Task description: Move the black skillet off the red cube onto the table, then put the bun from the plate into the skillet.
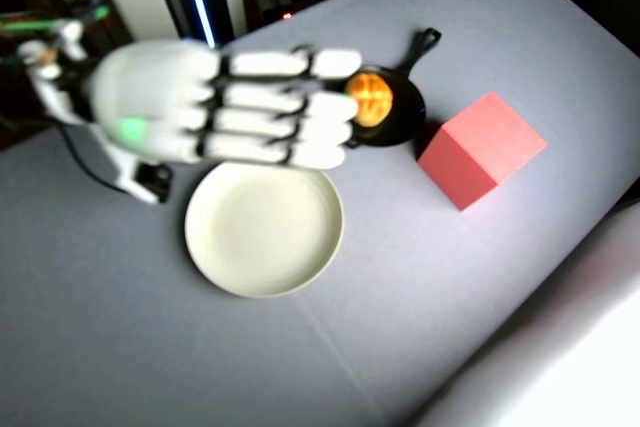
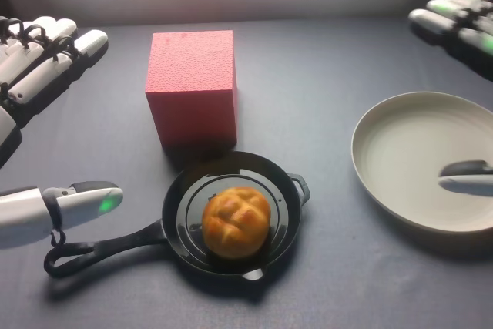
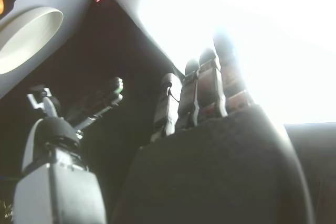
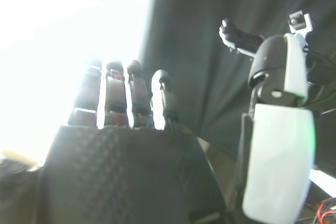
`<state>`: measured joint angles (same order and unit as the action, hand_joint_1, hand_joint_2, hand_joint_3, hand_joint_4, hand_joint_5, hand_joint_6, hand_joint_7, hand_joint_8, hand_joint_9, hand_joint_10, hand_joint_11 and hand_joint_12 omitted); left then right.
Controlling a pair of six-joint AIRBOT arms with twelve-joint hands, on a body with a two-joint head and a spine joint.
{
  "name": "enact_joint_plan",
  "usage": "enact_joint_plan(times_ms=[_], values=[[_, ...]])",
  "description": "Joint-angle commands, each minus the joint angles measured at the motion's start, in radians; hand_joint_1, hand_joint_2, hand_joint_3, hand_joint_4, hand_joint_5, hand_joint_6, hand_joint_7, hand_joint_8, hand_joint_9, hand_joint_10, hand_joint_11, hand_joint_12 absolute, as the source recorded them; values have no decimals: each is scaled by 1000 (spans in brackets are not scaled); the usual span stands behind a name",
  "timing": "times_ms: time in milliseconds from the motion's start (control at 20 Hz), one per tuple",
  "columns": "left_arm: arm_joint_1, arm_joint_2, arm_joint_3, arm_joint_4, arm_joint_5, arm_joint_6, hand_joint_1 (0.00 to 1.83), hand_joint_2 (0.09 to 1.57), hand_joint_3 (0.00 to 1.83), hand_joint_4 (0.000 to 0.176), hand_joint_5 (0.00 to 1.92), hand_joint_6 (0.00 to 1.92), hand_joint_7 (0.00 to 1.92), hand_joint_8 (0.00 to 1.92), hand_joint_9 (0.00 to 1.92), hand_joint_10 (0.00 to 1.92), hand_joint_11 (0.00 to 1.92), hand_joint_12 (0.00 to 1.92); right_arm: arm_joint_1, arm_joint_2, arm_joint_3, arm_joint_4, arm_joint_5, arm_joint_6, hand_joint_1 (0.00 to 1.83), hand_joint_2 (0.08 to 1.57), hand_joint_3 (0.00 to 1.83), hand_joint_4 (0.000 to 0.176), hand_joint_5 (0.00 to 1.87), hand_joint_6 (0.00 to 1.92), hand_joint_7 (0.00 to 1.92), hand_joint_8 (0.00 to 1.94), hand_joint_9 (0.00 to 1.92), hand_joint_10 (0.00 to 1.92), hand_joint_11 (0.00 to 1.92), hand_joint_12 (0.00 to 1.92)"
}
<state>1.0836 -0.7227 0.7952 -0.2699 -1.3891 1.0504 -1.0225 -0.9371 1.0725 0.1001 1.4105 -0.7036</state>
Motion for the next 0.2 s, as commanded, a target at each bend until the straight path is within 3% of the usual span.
enact_joint_plan(times_ms=[0, 50, 100, 150], values=[[-4, -1, -3, -4, -136, 1, 209, 1051, 8, 122, 0, 0, 5, 2, 19, 4, 0, 401, -9, 11, -5, 40, 211, 5, 785, 996, 22, 99, 51, 11, 26, 8, 9, 3, 1, 0], [-4, -2, -3, -5, -139, 1, 228, 1062, 6, 126, 0, 0, 3, 0, 11, 2, 0, 357, -26, 13, -11, 52, 235, 5, 741, 1029, 11, 107, 90, 8, 76, 7, 63, 8, 54, 24], [-4, -2, -4, -5, -146, 1, 161, 1054, 1, 125, 0, 0, 11, 1, 16, 2, 0, 390, -61, 18, -24, 79, 293, 3, 711, 1062, 6, 100, 104, 4, 107, 4, 105, 8, 112, 49], [-4, -3, -5, -5, -152, 1, 131, 1064, 3, 163, 0, 0, 2, 0, 2, 0, 0, 343, -81, 23, -33, 92, 322, -2, 658, 1125, 24, 88, 102, 0, 133, 9, 124, 10, 156, 67]])
